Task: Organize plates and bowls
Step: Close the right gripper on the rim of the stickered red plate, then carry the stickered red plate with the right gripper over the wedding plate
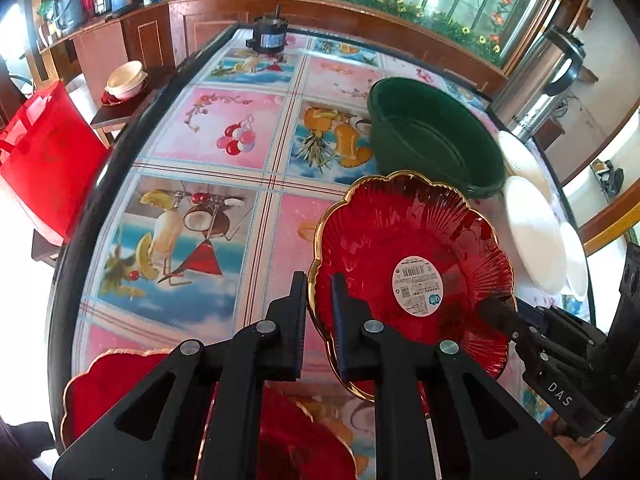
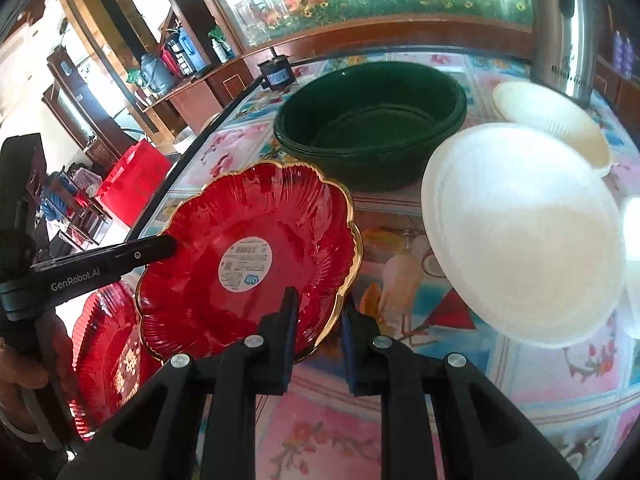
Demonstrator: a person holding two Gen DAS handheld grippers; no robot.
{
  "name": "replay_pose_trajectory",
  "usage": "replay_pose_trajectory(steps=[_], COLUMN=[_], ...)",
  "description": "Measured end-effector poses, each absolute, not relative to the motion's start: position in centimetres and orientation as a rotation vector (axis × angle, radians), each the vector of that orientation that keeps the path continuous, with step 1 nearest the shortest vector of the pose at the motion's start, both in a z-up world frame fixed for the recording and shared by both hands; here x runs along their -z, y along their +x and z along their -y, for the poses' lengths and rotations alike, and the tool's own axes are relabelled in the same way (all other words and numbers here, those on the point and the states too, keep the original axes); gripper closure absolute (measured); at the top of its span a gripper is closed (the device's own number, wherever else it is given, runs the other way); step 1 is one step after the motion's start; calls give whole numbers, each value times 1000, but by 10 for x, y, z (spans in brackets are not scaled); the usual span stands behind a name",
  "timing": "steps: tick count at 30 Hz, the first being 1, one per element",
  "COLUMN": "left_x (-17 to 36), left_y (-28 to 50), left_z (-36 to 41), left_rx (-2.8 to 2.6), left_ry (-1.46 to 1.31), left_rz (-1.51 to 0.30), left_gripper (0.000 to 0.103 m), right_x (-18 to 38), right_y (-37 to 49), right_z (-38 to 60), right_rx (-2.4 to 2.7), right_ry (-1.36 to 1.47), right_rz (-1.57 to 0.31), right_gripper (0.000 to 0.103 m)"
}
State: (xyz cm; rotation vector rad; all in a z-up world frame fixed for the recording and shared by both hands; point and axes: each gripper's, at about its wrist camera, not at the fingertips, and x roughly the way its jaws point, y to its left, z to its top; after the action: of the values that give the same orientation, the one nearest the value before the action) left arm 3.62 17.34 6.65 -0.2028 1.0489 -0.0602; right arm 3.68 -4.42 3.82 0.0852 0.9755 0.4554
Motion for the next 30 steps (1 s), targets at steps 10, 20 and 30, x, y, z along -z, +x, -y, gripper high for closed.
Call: replay_pose_trajectory(steps=[10,20,30], left_x=[-95,-101,-75], left_y=[-17,-80,-122], left_z=[-182,-217,-263], left_rx=[32,-33,-113], left_ry=[-178,-201,-226], left_rz=[-955,-915,-961], left_gripper=[92,92,92], right_x=[-59,-64,-46], right_y=[3,-24,-37], right_z=[34,0,-59], right_rx=[-511,-589,-678], right_ry=[56,-16,-151], right_rz=[-908,-890,-945], right_gripper=[82,81,78])
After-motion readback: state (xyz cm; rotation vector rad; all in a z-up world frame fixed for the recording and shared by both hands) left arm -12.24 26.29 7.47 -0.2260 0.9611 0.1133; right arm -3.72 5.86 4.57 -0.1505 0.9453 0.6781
